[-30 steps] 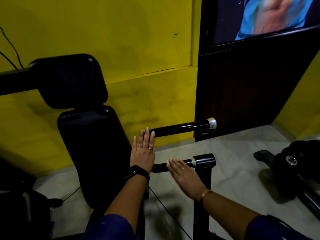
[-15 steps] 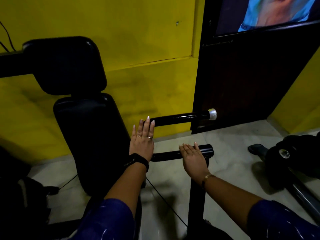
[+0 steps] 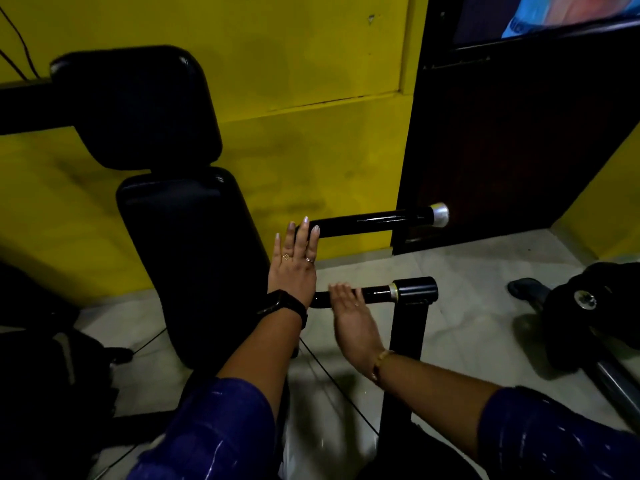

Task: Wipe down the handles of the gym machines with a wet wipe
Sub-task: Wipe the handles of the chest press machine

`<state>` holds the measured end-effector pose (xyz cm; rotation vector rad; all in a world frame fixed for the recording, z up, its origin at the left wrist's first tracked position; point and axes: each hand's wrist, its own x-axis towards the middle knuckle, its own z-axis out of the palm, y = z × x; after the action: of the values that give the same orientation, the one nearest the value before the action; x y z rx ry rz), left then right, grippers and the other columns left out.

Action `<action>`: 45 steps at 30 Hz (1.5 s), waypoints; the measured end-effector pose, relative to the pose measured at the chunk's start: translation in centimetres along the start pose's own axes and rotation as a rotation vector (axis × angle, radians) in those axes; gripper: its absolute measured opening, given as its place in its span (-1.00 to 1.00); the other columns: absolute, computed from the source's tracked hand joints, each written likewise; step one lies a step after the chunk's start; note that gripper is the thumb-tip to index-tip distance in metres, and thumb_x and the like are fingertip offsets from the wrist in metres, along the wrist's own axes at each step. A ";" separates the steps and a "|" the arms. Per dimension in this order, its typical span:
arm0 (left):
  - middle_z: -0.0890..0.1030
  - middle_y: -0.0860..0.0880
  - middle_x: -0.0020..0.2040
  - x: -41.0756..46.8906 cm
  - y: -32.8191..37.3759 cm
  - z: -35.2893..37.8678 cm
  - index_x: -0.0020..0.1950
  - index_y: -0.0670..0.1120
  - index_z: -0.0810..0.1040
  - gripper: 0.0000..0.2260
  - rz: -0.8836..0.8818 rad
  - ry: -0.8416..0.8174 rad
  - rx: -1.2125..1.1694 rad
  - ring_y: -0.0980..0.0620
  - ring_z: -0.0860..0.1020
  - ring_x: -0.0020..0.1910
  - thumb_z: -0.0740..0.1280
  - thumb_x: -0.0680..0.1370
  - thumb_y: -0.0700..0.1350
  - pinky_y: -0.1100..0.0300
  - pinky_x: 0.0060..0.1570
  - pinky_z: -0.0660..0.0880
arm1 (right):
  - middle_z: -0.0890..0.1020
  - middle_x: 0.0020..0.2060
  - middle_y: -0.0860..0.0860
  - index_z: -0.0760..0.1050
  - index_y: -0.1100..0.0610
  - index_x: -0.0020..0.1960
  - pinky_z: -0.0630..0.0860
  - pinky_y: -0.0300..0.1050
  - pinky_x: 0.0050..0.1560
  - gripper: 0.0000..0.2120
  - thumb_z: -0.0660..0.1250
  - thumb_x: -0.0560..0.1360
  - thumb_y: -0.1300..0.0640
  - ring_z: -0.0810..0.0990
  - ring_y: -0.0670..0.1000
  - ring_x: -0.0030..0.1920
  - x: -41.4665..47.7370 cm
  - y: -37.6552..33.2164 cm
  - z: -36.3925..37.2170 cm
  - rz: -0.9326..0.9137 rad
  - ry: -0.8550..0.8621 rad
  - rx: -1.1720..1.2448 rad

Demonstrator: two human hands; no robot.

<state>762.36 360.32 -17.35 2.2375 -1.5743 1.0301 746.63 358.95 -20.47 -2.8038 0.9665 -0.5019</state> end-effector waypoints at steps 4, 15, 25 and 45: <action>-0.34 -0.10 0.56 0.0 -0.3 0.0 0.57 -0.13 -0.30 -0.18 0.034 0.019 -0.039 -0.13 -0.30 0.55 0.22 0.51 -0.16 -0.07 0.52 -0.23 | 0.63 0.11 0.24 0.57 0.34 0.18 0.50 0.13 0.17 -0.48 0.03 0.34 0.31 0.61 0.20 0.16 1.0 -2.2 0.2 -0.134 -0.101 -0.012; -0.36 -0.13 0.55 -0.1 -0.1 0.0 0.56 -0.14 -0.33 -0.23 0.016 -0.020 -0.016 -0.16 -0.33 0.54 0.12 0.52 -0.13 -0.10 0.50 -0.21 | 0.38 0.41 0.22 0.25 0.29 0.45 0.01 0.10 0.48 -0.40 -0.05 0.42 0.41 0.33 0.19 0.43 -3.4 9.9 -0.5 -0.238 0.037 -0.284; -0.33 -0.12 0.56 0.0 -0.1 -0.4 0.56 -0.13 -0.32 -0.18 0.025 -0.039 0.043 -0.16 -0.33 0.54 0.18 0.50 -0.13 -0.09 0.51 -0.25 | 0.66 -0.06 0.09 0.56 0.15 0.07 0.12 0.04 0.51 -0.78 0.19 0.51 0.23 0.60 0.10 -0.01 3.3 5.8 -3.1 0.053 -0.225 -0.151; -0.33 -0.09 0.57 0.0 0.2 -0.9 0.57 -0.10 -0.30 0.03 -0.033 -0.116 0.026 -0.12 -0.30 0.55 0.45 0.43 -0.17 -0.08 0.50 -0.16 | 0.62 -0.10 0.02 0.52 0.11 0.14 0.32 0.10 0.37 -0.58 0.51 0.33 0.07 0.61 0.08 -0.08 1.2 8.1 -1.1 -0.066 -0.093 -0.217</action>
<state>761.78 360.72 -16.78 2.3722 -1.5716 0.9328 742.44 351.79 -20.99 -3.0282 0.9664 -0.2855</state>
